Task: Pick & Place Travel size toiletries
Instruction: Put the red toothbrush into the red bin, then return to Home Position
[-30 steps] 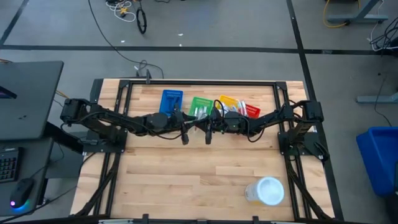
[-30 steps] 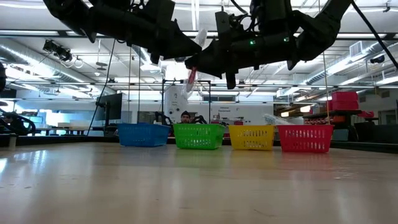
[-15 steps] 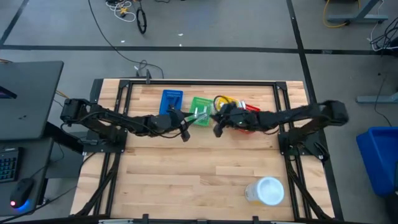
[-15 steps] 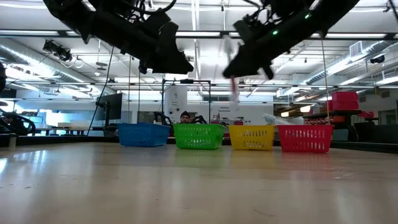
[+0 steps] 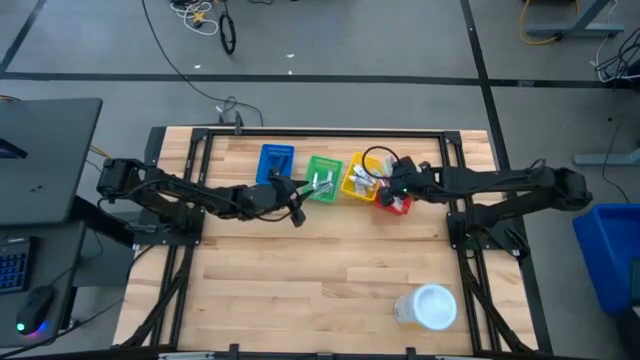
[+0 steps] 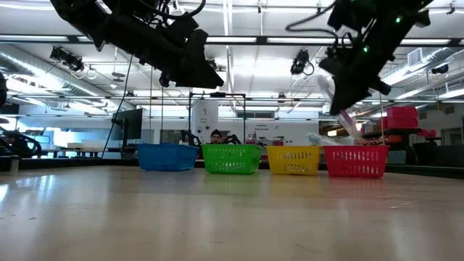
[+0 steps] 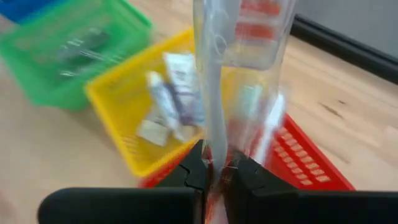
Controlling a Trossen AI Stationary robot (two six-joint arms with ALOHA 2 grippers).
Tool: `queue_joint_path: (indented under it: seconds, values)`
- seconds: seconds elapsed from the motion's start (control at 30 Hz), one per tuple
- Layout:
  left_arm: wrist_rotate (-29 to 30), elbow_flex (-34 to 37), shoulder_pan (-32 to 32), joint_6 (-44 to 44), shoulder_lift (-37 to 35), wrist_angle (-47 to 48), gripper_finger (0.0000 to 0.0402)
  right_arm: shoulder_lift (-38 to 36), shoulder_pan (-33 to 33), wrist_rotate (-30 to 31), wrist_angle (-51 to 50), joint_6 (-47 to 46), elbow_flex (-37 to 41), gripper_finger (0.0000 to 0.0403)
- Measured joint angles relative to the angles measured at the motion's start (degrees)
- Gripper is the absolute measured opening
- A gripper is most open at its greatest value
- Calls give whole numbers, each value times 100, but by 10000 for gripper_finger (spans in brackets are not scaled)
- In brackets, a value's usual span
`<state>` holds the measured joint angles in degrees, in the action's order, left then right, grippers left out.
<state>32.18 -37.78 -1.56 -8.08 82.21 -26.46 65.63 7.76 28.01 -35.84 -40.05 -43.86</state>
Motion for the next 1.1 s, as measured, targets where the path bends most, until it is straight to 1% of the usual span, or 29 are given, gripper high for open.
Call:
queue_joint_path:
  seconds: [0.17,0.37,0.5,0.57,0.67,0.83,0.93,1.1]
  values:
    - [-1,0,0,10,0,2,140,130,370,-24,326,10,308,30]
    - [-2,0,0,13,0,2,140,334,694,-608,440,58,586,30]
    - [-2,0,0,13,0,2,140,467,735,-603,476,209,643,31]
    - [-2,0,0,13,0,2,140,507,733,-607,486,205,643,38]
    - [-2,0,0,13,0,2,140,543,735,-612,497,196,643,64]
    - [-2,0,0,15,0,3,140,564,735,-610,488,195,645,123]
    - [-3,0,0,70,0,4,140,564,735,-478,494,169,643,154]
    - [-11,0,0,129,0,4,140,513,733,-413,706,231,643,182]
